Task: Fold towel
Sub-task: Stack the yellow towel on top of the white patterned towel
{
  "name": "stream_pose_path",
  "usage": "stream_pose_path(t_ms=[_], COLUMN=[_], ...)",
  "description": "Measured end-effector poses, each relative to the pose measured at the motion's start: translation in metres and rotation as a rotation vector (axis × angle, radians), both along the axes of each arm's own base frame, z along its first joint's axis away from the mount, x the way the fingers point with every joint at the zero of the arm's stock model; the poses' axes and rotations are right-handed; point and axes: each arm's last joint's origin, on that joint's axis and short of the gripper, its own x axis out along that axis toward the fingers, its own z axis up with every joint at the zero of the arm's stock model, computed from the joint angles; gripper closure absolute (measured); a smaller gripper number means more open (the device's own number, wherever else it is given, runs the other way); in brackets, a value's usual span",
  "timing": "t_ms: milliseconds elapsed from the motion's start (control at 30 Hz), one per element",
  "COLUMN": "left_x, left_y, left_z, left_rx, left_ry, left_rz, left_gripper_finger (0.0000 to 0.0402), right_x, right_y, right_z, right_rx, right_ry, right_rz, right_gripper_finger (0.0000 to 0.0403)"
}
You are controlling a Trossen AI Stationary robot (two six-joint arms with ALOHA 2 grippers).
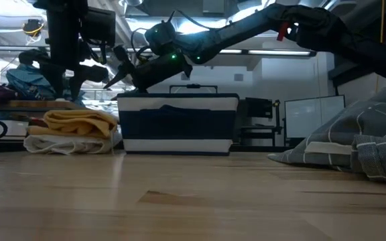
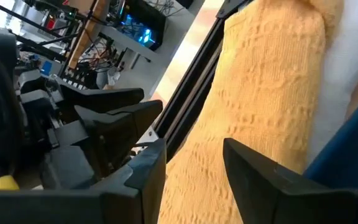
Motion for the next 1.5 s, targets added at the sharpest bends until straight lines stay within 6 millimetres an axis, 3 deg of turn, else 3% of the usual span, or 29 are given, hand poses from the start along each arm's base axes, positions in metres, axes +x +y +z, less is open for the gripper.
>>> stream_pose_path(t_ms=[167, 433, 700, 867, 1100, 1267, 1500], left_x=[0.001, 0.009, -0.014, -0.036, -0.051, -0.047, -0.019], left_y=[0.001, -0.002, -0.013, -0.03, -0.047, -0.052, -0.053], left_z=[0.0, 0.004, 0.043, 0.056, 0.062, 0.061, 0.055], left_rx=[0.016, -0.024, 0.112, 0.02, -0.041, -0.057, -0.057], left_ry=[-0.033, -0.099, -0.27, -0.366, -0.488, -0.488, -0.469], left_rz=[0.025, -0.093, -0.183, -0.353, -0.415, -0.46, -0.481], left_gripper_finger=[0.0272, 0.0323, 0.0369, 0.0379, 0.038, 0.038, 0.038], right_x=[0.001, 0.004, 0.004, 0.0, -0.011, -0.015, -0.019], right_y=[-0.006, -0.004, 0.004, 0.006, 0.009, 0.013, 0.019], right_z=[0.002, 0.015, 0.038, 0.06, 0.093, 0.106, 0.112], right_rx=[-0.044, -0.111, -0.216, -0.221, -0.245, -0.24, -0.202], right_ry=[-0.06, -0.235, -0.403, -0.507, -0.545, -0.559, -0.614], right_rz=[0.069, 0.266, 0.412, 0.44, 0.463, 0.508, 0.706], right_gripper_finger=[0.0241, 0.0242, 0.0242, 0.0242, 0.0242, 0.0242, 0.0242])
